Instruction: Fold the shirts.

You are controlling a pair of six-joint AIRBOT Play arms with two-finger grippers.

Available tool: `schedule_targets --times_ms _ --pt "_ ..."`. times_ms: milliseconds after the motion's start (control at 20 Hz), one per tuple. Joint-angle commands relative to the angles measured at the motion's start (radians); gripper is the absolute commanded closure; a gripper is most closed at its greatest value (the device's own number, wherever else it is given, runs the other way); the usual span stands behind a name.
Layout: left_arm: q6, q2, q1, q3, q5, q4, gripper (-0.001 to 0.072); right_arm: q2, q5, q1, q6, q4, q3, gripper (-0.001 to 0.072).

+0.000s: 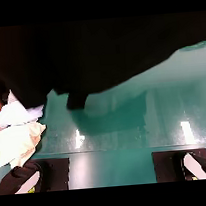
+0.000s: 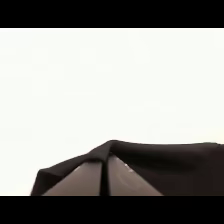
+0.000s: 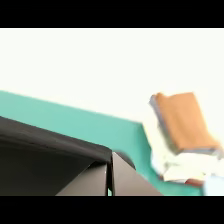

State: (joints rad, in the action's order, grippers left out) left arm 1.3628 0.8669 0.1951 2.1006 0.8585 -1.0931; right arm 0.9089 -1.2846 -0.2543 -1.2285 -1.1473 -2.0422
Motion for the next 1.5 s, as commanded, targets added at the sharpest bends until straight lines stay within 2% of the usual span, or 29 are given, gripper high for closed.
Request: schedule_targets --times_ms 0,150,250,350,600,850,900,950,1000,1050,1100,1150,1200,1300,1350,1450 --pt "-0.001 -0.015 -0.001 0.02 -0.065 -0.027 0.0687 0.053 -0.027 -0.022 -0.021 -0.005 -0.129 0.0698" --pt "0.029 0.029 -0.001 -0.022 -0.016 -0.165 0.0686 0.097 -0.037 -0.022 -0.048 0.0 -0.076 0.0699" --pt "0.116 0.098 -0.001 -0.097 0.048 -0.337 0.0686 0.132 -0.079 -0.007 -0.053 0.001 0.039 0.0699" --pt "0.184 0.199 -0.001 -0.165 0.116 -0.446 0.0686 0.211 -0.159 0.036 -0.057 -0.009 0.123 0.0699" --pt "0.182 0.587 -0.001 -0.225 0.177 -0.426 0.0685 0.476 -0.163 0.131 -0.089 -0.008 0.312 0.0699" --pt "0.196 0.889 -0.001 -0.225 0.117 -0.425 0.0683 0.703 -0.008 0.207 -0.088 -0.008 0.364 0.0699" --pt "0.205 0.919 -0.001 -0.225 0.118 -0.425 0.0648 0.738 0.002 0.217 -0.088 -0.008 0.348 0.0698" --pt "0.216 0.944 -0.001 -0.225 0.124 -0.422 0.0347 0.771 0.001 0.225 -0.088 -0.008 0.323 0.0698" --pt "0.236 0.958 -0.001 -0.225 0.14 -0.422 0.0125 0.797 -0.002 0.233 -0.089 -0.007 0.297 0.0697" --pt "0.234 0.961 -0.001 -0.225 0.155 -0.422 0.0126 0.818 -0.008 0.233 -0.089 -0.006 0.268 0.0694" --pt "0.235 0.96 -0.001 -0.222 0.171 -0.423 0.0126 0.829 -0.015 0.233 -0.089 -0.005 0.244 0.06" --pt "0.233 0.955 -0.007 -0.209 0.212 -0.422 0.0126 0.831 -0.026 0.233 -0.089 -0.005 0.222 0.0384" --pt "0.234 0.948 -0.021 -0.195 0.278 -0.42 0.0126 0.827 -0.049 0.228 -0.091 -0.005 0.202 0.0356" --pt "0.226 0.915 -0.048 -0.191 0.41 -0.388 0.0128 0.791 -0.111 0.204 -0.091 -0.005 0.2 0.0356" --pt "0.217 0.893 -0.061 -0.207 0.456 -0.351 0.0197 0.758 -0.129 0.192 -0.09 -0.004 0.229 0.0356" --pt "0.177 0.835 -0.071 -0.299 0.482 -0.266 0.0218 0.672 -0.132 0.166 -0.087 -0.001 0.335 0.0356"
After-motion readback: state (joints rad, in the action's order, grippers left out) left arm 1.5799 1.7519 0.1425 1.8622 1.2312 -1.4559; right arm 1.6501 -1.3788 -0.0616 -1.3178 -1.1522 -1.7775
